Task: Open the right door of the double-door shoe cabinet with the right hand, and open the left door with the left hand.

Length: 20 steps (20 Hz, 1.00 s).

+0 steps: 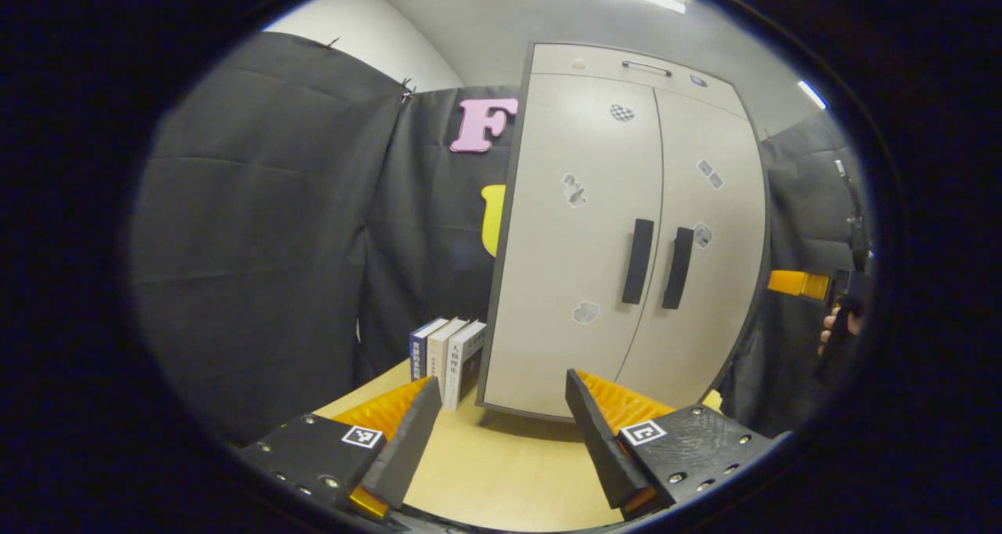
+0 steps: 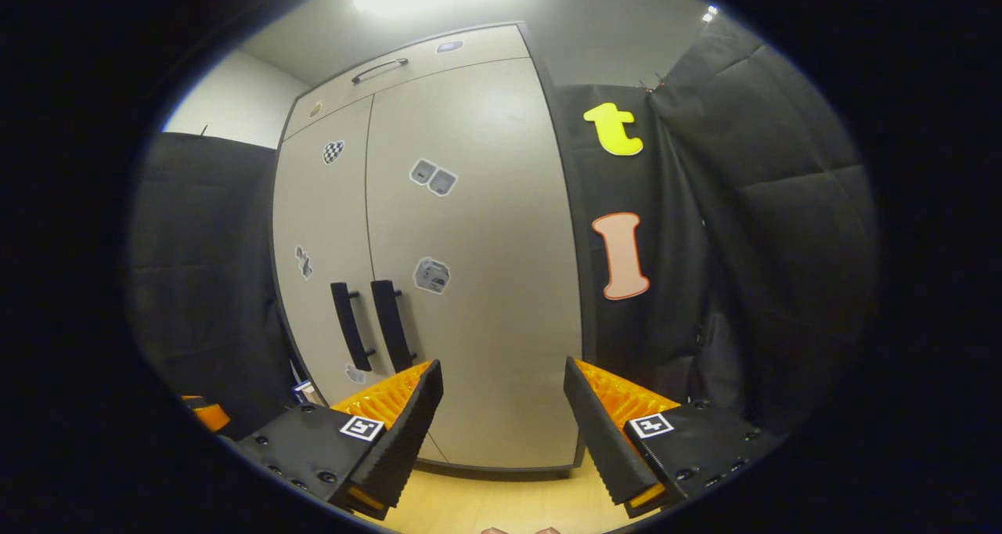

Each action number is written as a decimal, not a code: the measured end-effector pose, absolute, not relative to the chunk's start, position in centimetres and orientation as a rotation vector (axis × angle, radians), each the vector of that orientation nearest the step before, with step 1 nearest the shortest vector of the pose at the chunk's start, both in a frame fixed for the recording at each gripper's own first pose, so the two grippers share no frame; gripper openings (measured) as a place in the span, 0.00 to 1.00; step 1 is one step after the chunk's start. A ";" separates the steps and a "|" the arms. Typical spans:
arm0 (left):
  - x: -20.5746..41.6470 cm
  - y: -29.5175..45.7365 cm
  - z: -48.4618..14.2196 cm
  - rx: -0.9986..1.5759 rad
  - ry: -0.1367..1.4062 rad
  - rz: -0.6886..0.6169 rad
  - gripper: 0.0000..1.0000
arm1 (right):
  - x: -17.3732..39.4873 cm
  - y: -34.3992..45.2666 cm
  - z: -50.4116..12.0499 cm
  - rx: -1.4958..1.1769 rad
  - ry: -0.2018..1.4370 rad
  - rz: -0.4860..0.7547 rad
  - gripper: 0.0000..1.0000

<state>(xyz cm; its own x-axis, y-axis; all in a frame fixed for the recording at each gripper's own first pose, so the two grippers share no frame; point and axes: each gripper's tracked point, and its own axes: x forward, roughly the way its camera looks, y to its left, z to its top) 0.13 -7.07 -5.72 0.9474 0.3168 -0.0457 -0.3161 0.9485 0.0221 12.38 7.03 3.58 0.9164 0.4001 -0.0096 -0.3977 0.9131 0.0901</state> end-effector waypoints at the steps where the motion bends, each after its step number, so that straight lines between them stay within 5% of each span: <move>1: -0.1 -7.3 -6.1 0.016 0.057 0.327 0.93 | 12.7 8.1 3.7 0.087 0.037 0.435 0.98; 8: 1.8 -5.2 -7.6 0.002 0.079 0.296 0.95 | 14.0 14.0 5.9 0.061 0.011 0.462 0.98; 15: 3.8 -1.8 -6.2 -0.002 0.064 0.156 0.96 | 16.6 19.6 5.4 -0.072 -0.008 0.402 0.94; 20: 5.1 1.3 -6.6 -0.014 0.073 0.113 0.93 | 19.4 21.1 3.5 -0.061 0.046 0.320 1.00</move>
